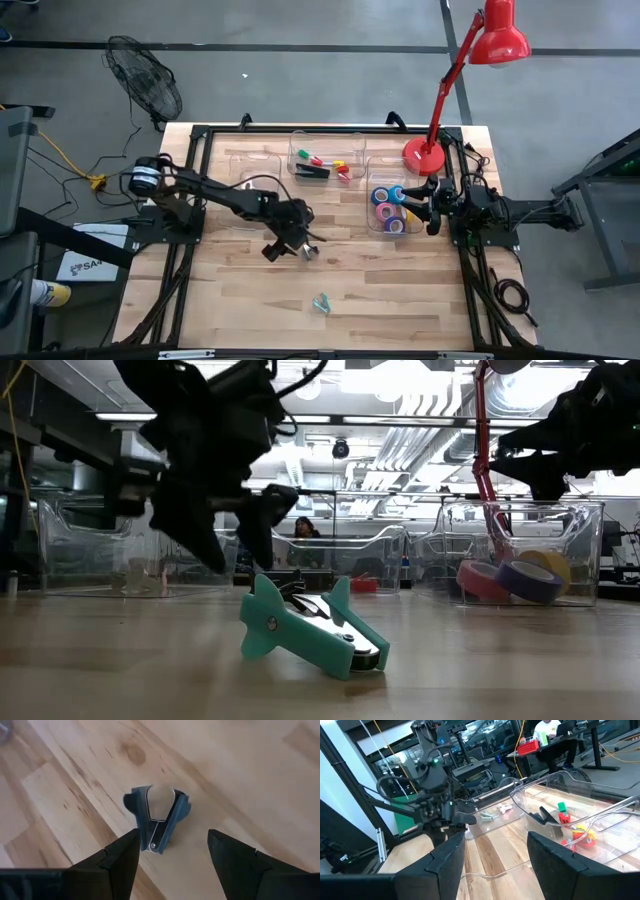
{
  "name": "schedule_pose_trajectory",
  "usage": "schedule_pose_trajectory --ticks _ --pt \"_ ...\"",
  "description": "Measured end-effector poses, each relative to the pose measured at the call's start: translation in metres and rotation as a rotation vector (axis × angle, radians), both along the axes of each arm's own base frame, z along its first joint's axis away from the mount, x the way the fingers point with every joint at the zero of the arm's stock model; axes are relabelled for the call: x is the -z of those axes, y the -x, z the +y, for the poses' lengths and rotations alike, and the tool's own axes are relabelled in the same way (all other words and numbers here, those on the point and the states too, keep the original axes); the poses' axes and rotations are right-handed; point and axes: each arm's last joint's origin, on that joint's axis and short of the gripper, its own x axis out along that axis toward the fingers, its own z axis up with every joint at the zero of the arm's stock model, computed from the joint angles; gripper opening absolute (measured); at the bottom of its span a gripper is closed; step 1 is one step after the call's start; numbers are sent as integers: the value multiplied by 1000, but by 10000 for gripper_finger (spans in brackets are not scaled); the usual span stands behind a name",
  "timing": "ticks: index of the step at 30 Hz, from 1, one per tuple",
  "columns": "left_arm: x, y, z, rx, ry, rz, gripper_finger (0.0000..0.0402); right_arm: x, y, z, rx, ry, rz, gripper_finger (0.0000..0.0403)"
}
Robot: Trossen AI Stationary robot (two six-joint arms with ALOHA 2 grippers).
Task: Pick and place Stapler, Stapler remover, tape
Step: Put the black staple remover into the bottom left transparent bin
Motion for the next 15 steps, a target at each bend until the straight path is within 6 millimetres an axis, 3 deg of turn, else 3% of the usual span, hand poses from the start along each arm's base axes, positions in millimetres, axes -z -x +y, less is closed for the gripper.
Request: schedule_pose_trajectory --ticks 6,15 --pt "15 -7 1 17 -61 -18 230 0 0 0 0 0 0 206" --pt "17 -11 1 59 -106 -61 230 0 0 0 0 0 0 207"
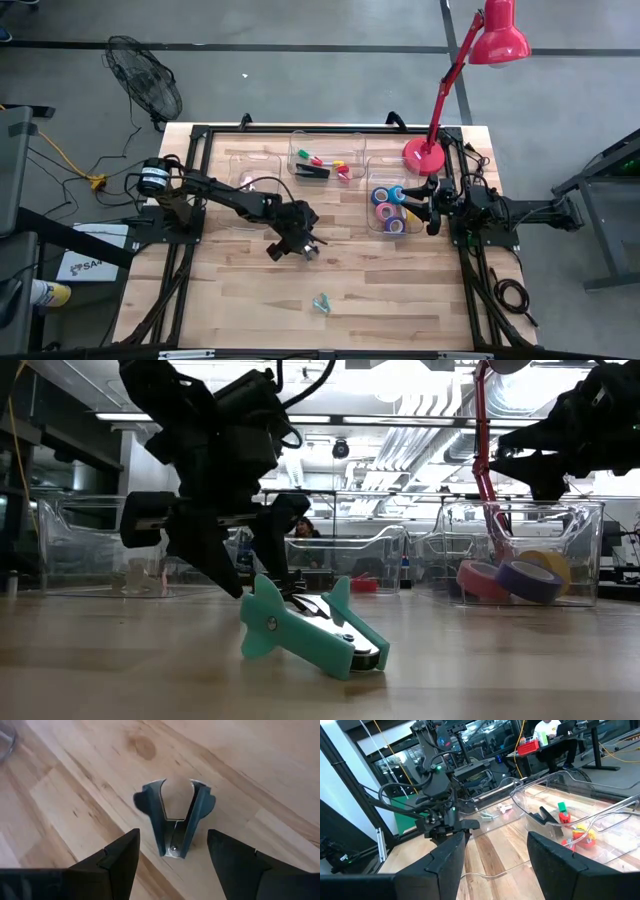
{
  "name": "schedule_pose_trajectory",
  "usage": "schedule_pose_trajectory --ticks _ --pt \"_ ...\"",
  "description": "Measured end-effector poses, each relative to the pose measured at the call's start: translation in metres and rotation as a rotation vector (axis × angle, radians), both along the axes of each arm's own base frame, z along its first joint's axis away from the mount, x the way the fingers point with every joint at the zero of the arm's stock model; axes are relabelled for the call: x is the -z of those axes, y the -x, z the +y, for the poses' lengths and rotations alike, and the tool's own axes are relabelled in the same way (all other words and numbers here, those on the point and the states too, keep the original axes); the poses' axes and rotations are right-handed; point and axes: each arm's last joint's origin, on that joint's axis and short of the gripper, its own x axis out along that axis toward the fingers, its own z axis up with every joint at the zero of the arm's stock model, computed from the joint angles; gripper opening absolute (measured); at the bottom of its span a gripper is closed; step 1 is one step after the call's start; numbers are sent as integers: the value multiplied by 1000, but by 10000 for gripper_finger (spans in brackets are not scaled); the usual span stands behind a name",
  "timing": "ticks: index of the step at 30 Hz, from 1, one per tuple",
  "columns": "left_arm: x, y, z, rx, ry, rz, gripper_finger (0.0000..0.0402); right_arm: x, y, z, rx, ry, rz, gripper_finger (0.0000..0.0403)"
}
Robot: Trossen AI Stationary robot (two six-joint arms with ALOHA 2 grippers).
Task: Pick and place Stapler, Stapler remover, tape
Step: Put the black staple remover into the bottom left transparent bin
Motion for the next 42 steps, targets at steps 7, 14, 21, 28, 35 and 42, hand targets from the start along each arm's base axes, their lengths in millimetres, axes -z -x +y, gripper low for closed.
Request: schedule_pose_trajectory --ticks 7,14,21,28,35,42 --pt "5 -2 0 24 -1 -11 230 0 0 0 0 0 0 207" --pt "14 -10 -1 9 28 -32 218 0 0 0 -1 0 1 207" --pt "13 -11 -4 11 46 -47 124 0 0 0 -1 0 0 206" --pt "12 -11 -4 -99 151 6 73 0 0 0 -1 0 0 206" --pt "-8 -17 -2 -359 240 18 73 0 0 0 -1 0 0 207" --pt "-56 -10 6 -648 157 30 73 0 0 0 -1 0 0 207"
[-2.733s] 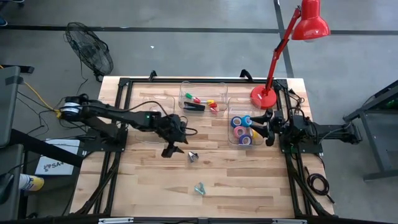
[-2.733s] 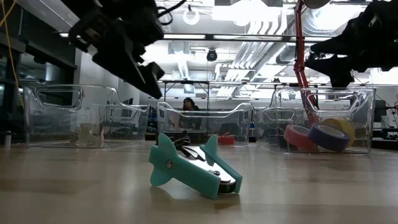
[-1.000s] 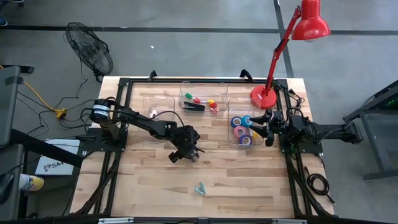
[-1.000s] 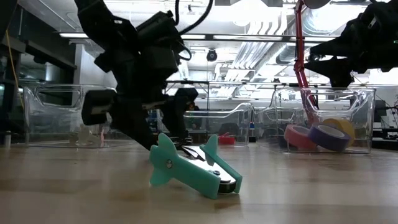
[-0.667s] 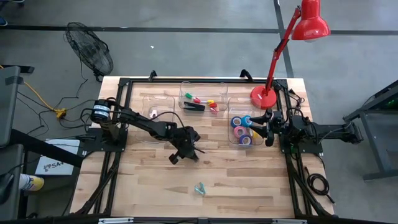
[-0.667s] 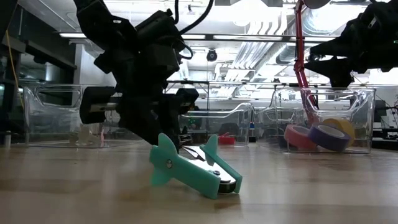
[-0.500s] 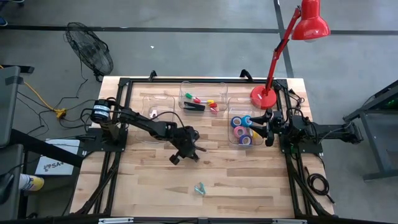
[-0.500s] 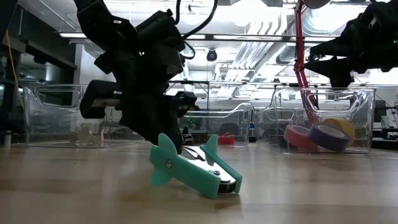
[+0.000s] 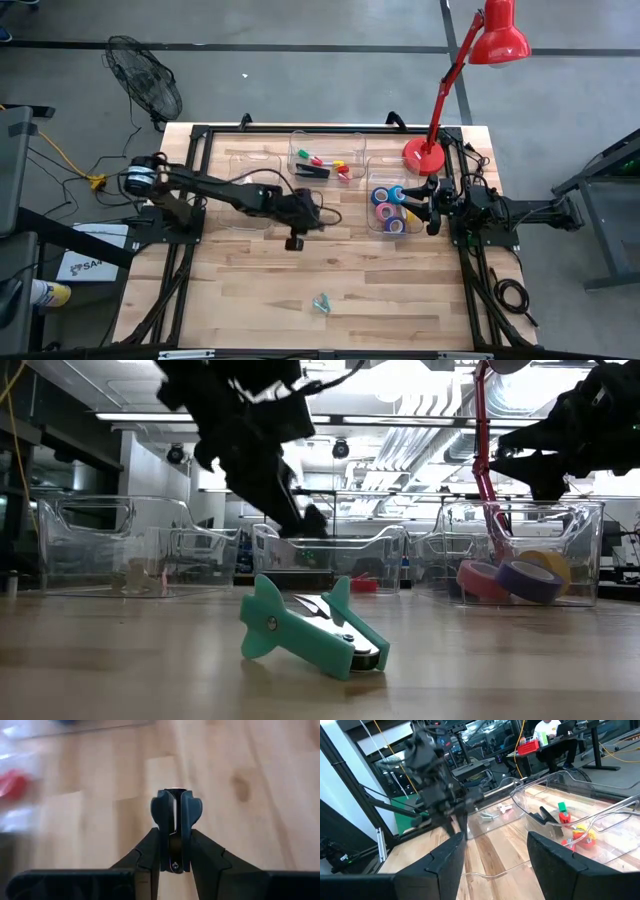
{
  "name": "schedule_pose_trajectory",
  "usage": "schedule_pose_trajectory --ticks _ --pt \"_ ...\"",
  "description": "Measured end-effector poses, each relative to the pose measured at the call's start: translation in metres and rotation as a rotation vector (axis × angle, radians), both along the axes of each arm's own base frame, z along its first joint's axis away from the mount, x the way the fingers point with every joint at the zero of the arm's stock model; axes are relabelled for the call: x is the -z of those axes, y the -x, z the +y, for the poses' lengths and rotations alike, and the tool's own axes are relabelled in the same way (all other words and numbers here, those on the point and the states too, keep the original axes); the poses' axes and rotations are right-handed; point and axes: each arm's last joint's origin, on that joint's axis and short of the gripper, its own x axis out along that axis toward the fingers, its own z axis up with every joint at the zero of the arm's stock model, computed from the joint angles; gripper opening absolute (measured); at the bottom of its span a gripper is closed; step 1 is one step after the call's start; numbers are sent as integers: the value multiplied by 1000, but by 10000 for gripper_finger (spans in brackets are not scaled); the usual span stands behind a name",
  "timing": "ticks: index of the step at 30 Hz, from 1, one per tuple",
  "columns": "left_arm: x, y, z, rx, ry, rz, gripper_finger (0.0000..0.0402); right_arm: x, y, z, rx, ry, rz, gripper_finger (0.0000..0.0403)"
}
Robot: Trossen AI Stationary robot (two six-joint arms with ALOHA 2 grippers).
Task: Pick and place Stapler, Stapler remover, tape
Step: Put the black staple remover into the bottom left transparent bin
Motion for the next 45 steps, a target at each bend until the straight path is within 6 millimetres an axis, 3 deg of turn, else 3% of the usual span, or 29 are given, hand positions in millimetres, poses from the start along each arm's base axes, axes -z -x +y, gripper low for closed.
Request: schedule_pose_trajectory --ticks 14,21,29,45 --pt "-54 71 13 -585 16 197 73 0 0 0 0 0 5 206" --pt "-62 106 37 -931 44 293 73 0 0 0 0 0 6 206" --pt "-38 109 65 -1092 163 338 80 1 0 0 0 0 7 207" --pt "13 84 111 -1234 301 338 84 1 0 0 0 0 7 207"
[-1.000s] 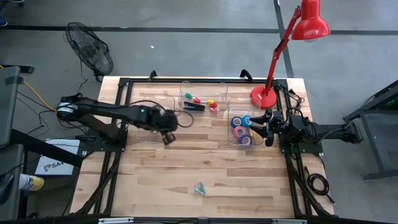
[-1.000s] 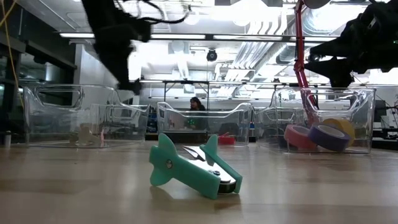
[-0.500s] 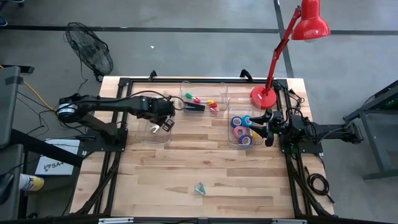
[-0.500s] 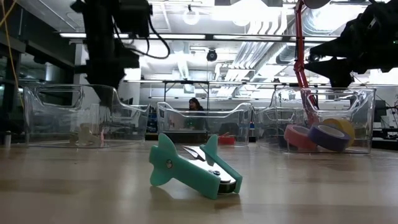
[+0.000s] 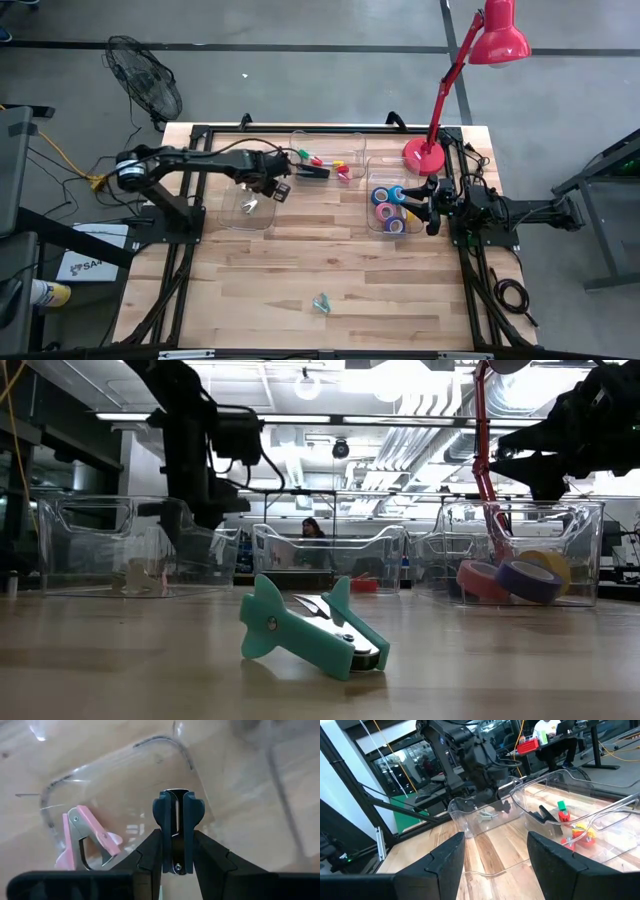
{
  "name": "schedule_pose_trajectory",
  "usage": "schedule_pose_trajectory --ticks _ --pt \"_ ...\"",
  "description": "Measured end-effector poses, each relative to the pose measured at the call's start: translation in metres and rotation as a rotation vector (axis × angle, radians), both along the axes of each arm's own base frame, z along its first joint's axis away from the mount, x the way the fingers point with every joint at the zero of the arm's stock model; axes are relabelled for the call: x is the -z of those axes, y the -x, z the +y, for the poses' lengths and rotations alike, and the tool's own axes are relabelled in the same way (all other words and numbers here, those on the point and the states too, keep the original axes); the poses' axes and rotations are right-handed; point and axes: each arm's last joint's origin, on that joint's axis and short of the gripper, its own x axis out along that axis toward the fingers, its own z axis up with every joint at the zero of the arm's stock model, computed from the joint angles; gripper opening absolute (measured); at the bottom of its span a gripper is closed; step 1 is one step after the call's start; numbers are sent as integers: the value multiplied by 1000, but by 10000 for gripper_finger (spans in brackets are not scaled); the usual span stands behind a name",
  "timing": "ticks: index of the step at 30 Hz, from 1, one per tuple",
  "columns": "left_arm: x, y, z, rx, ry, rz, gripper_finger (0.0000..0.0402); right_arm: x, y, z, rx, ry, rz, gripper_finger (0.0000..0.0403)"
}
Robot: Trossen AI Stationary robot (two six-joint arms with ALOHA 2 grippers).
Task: Pick and place Stapler, Stapler remover, tape
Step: Put the black staple remover into the bottom left transparent bin, then put the light blue staple remover into the bottom left transparent bin
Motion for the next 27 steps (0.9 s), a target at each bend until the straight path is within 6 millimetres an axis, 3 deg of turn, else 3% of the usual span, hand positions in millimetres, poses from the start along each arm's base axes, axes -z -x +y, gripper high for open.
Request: schedule_pose_trajectory --ticks 10,21,27 --pt "15 -4 2 -54 26 48 100 0 0 0 0 0 0 206" --pt "16 -3 3 -106 -20 67 190 0 0 0 0 0 0 206" --pt "9 -1 -6 -75 -55 72 233 0 0 0 0 0 0 206"
